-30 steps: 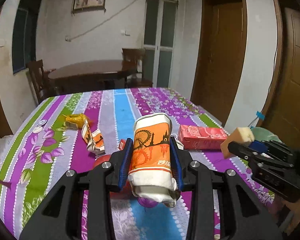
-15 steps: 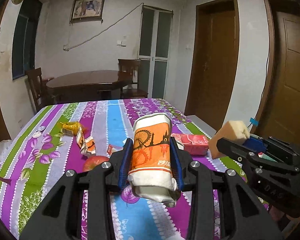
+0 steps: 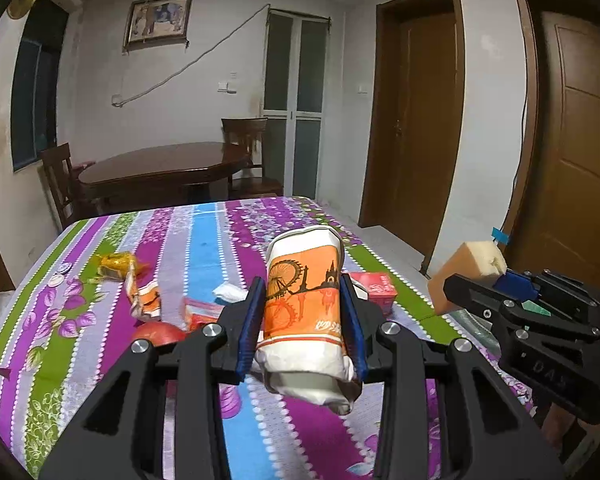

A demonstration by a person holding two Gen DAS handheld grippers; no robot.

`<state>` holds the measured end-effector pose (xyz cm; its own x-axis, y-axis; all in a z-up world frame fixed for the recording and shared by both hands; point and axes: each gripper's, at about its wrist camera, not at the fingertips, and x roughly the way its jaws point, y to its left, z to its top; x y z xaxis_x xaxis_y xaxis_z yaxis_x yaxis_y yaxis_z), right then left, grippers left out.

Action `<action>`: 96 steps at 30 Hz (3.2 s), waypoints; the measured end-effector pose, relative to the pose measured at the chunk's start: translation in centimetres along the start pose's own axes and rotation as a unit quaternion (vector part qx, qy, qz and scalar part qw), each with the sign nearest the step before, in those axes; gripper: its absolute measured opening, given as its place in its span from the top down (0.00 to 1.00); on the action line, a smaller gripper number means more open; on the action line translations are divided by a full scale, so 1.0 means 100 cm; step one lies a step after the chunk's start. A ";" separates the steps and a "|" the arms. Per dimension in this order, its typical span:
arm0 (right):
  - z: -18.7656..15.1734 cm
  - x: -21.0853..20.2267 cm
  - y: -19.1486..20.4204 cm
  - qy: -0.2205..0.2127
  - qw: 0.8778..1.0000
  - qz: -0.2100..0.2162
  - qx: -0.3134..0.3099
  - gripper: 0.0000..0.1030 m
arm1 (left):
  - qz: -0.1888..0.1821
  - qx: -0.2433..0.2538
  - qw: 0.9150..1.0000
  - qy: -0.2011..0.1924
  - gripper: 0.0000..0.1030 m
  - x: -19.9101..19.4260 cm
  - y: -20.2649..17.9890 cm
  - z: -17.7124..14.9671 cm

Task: Collect trash
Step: 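Lift the cup and sponge and carry them over the green bin, then open both tools to drop the cup and sponge into the bin, then move both open tools back over the table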

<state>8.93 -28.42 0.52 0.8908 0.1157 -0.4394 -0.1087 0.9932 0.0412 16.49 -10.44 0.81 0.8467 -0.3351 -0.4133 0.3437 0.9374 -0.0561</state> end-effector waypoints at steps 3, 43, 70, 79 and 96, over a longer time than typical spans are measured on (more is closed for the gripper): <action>0.003 0.004 -0.014 0.000 1.000 -0.009 0.003 0.66 | -0.005 0.005 1.000 0.001 0.66 0.007 -0.008 0.001; -0.055 0.037 -0.386 0.190 0.961 -0.122 0.158 0.66 | -0.225 0.109 0.950 0.188 0.65 0.205 -0.272 0.009; -0.083 0.058 -0.392 0.196 0.957 -0.136 0.167 0.41 | -0.225 0.108 0.943 0.220 0.28 0.236 -0.289 -0.011; -0.078 0.034 -0.385 0.173 0.961 -0.136 0.169 0.40 | -0.224 0.108 0.945 0.214 0.28 0.225 -0.283 -0.007; -0.080 0.017 -0.236 0.121 0.983 0.017 0.134 0.33 | -0.191 0.088 0.962 0.177 0.25 0.142 -0.145 0.008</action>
<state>9.46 -51.71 -8.35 0.7540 0.1750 -0.6332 0.0132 0.9596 0.2809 23.85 -28.92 -3.53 0.4646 -0.5695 -0.6781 0.6914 0.7117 -0.1241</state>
